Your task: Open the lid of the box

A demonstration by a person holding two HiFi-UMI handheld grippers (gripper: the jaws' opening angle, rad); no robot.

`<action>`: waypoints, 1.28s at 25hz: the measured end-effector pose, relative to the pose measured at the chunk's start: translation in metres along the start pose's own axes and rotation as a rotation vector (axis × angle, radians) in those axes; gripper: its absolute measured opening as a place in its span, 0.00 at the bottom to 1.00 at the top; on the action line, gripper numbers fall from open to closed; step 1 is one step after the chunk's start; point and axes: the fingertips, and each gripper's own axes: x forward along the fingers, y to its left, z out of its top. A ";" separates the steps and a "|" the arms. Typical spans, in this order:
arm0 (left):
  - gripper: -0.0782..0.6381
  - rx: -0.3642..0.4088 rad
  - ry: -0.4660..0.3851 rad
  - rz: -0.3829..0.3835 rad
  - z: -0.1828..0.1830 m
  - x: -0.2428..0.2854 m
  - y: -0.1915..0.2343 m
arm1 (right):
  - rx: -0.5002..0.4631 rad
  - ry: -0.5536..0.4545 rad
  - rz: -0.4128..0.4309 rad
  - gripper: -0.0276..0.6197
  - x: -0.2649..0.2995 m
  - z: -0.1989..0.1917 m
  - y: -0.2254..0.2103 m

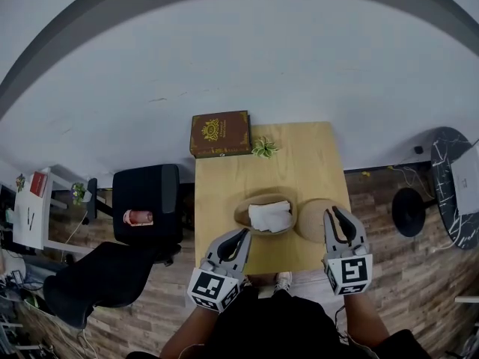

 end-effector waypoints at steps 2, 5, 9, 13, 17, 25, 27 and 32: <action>0.14 -0.002 -0.002 0.001 0.000 0.000 0.001 | -0.006 -0.033 -0.033 0.11 -0.004 0.008 -0.004; 0.14 0.002 -0.006 -0.007 0.002 0.002 -0.001 | -0.020 -0.057 -0.053 0.07 -0.009 0.013 -0.007; 0.14 0.022 -0.019 -0.032 0.010 0.006 -0.007 | -0.078 -0.079 -0.036 0.07 -0.008 0.021 -0.006; 0.14 0.028 -0.019 -0.033 0.009 0.003 -0.007 | -0.080 -0.099 -0.032 0.07 -0.010 0.028 -0.006; 0.14 0.019 -0.016 -0.032 0.008 0.001 -0.006 | -0.082 -0.122 -0.024 0.07 -0.011 0.035 0.001; 0.14 0.012 0.006 -0.037 0.006 -0.003 -0.005 | -0.052 -0.122 -0.010 0.07 -0.011 0.030 0.014; 0.14 0.019 0.011 -0.043 0.005 -0.002 -0.005 | -0.050 -0.115 -0.004 0.07 -0.010 0.027 0.017; 0.14 0.022 0.015 -0.039 0.004 -0.001 -0.004 | -0.032 -0.102 0.007 0.07 -0.011 0.019 0.025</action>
